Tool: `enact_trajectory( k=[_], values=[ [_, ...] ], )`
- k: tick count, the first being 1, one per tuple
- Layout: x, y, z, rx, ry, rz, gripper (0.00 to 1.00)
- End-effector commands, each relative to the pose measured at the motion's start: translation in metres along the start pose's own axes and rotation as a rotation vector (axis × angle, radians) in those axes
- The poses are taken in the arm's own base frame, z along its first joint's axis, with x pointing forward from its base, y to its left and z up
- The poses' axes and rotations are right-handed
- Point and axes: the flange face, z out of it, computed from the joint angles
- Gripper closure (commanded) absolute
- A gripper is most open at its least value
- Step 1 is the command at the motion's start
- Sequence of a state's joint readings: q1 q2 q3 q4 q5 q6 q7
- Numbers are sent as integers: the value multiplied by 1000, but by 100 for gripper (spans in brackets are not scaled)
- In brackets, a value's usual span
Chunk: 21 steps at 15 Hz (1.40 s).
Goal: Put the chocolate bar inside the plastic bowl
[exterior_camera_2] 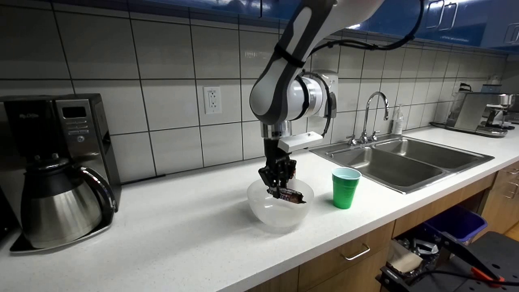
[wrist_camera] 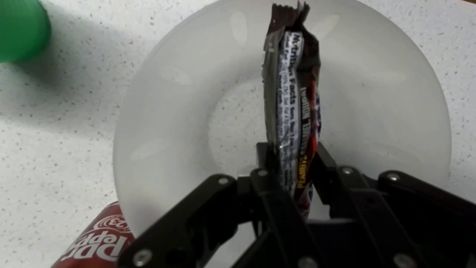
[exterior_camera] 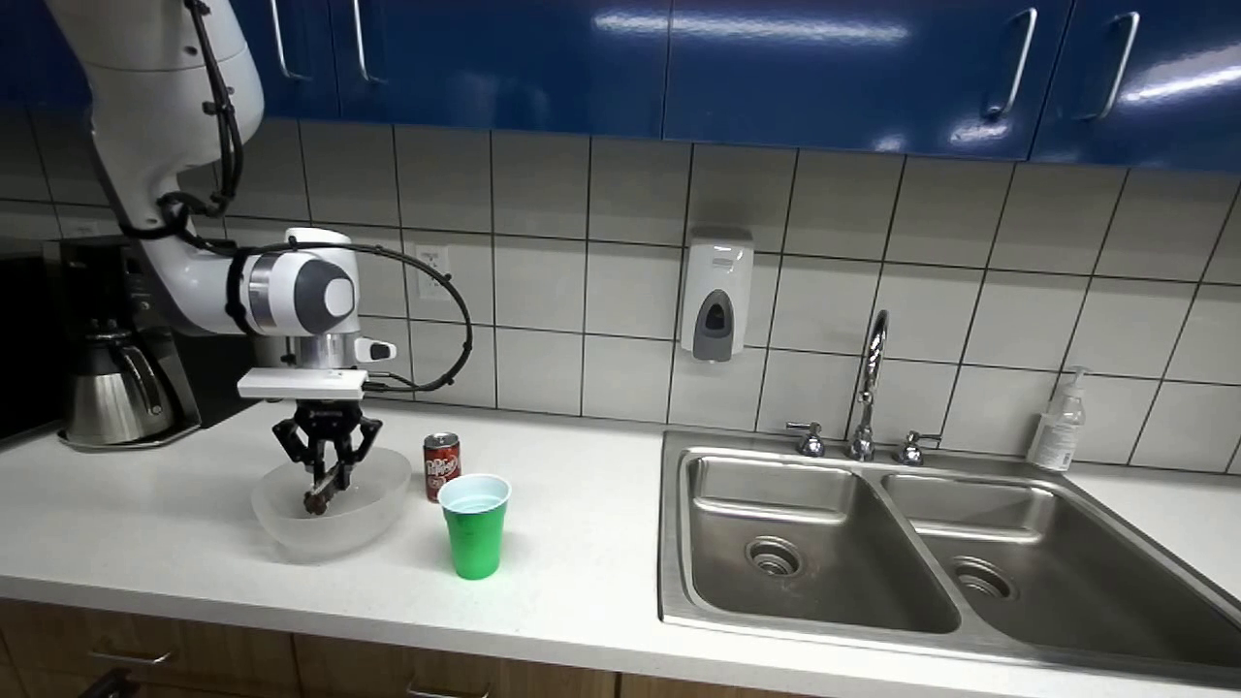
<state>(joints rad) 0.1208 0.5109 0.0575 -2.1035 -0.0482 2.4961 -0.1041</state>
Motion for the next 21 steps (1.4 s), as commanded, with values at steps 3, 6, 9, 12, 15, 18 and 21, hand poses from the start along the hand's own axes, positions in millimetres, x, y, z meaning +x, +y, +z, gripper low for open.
enact_trajectory(
  k=[3,6,9,12,15,18,21],
  values=[
    [8,1,-1,-8,-43,-14,44],
    [9,2,-4,-7,-43,-12,24],
    [9,2,-8,-10,-36,-12,1],
    [4,1,-17,-14,-36,-3,0],
    [-6,0,-29,-5,-50,10,0],
    [-24,-3,-50,-2,-50,26,0],
    [-51,-6,-73,-2,-43,47,0]
  ],
)
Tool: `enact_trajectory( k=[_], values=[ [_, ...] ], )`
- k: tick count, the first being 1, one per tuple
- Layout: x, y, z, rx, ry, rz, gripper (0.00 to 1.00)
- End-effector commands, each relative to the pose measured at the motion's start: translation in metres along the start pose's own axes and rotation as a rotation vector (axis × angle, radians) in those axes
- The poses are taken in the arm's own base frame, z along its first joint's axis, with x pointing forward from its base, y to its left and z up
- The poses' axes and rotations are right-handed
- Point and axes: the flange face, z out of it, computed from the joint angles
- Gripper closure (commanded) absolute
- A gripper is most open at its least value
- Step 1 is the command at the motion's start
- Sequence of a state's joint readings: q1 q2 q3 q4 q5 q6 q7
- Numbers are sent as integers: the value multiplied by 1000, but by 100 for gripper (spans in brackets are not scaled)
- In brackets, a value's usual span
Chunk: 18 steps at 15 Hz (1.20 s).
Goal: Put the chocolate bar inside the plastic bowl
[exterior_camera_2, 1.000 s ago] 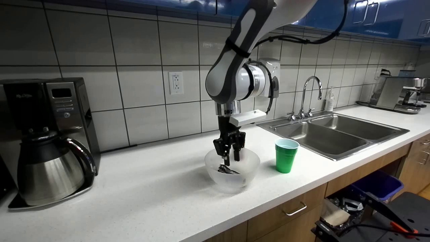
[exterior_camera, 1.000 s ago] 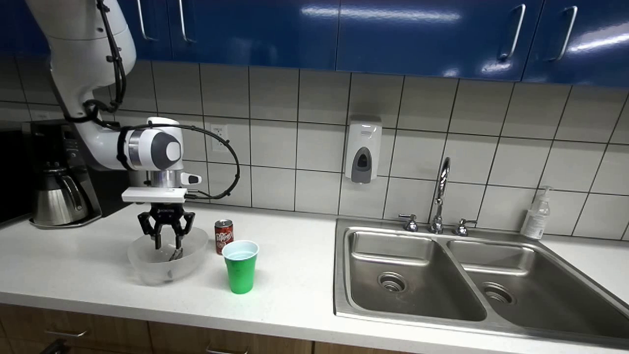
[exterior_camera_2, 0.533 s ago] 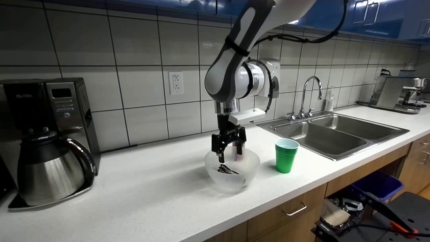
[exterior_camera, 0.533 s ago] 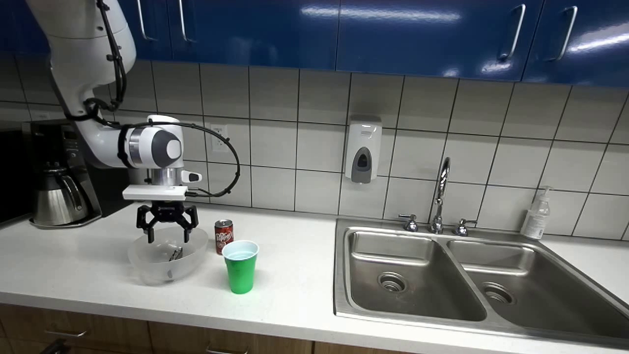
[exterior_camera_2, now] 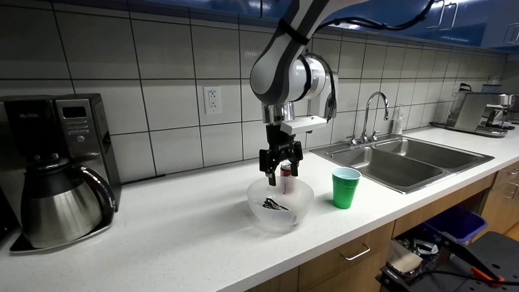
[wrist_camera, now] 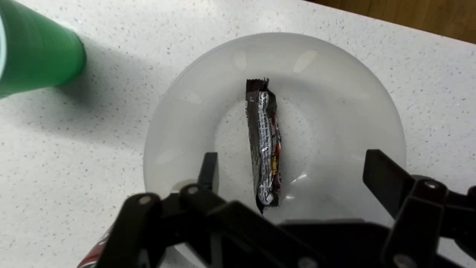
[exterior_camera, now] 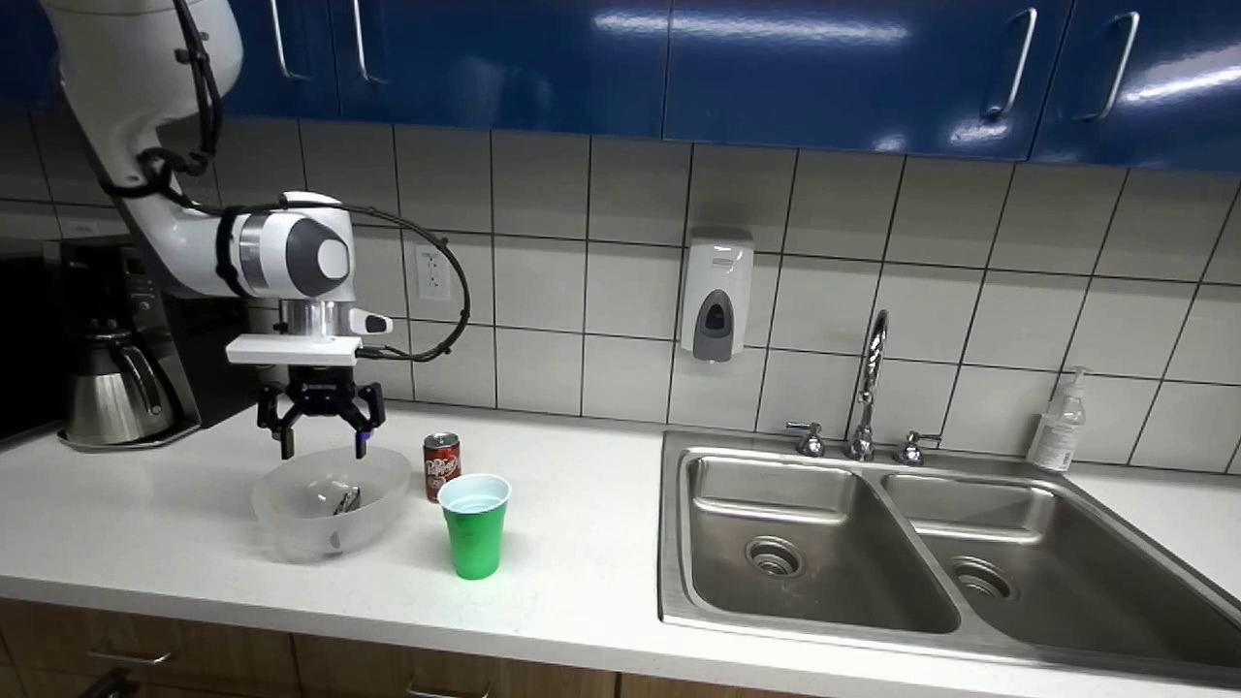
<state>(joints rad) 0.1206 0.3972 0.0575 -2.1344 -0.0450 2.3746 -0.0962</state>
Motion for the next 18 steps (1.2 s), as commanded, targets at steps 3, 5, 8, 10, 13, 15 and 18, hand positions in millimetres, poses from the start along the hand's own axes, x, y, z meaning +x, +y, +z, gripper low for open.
enact_trajectory(
  k=[3,5,8,10,13,15,18],
  values=[
    [-69,-9,-49,3,-20,48,0],
    [-94,-10,-63,10,-27,61,0],
    [-130,-6,-81,21,1,109,0],
    [-152,1,-93,30,31,157,0],
    [-141,5,-90,23,34,147,0],
    [-159,12,-97,25,54,175,0],
    [-167,13,-99,25,60,183,0]
  ],
)
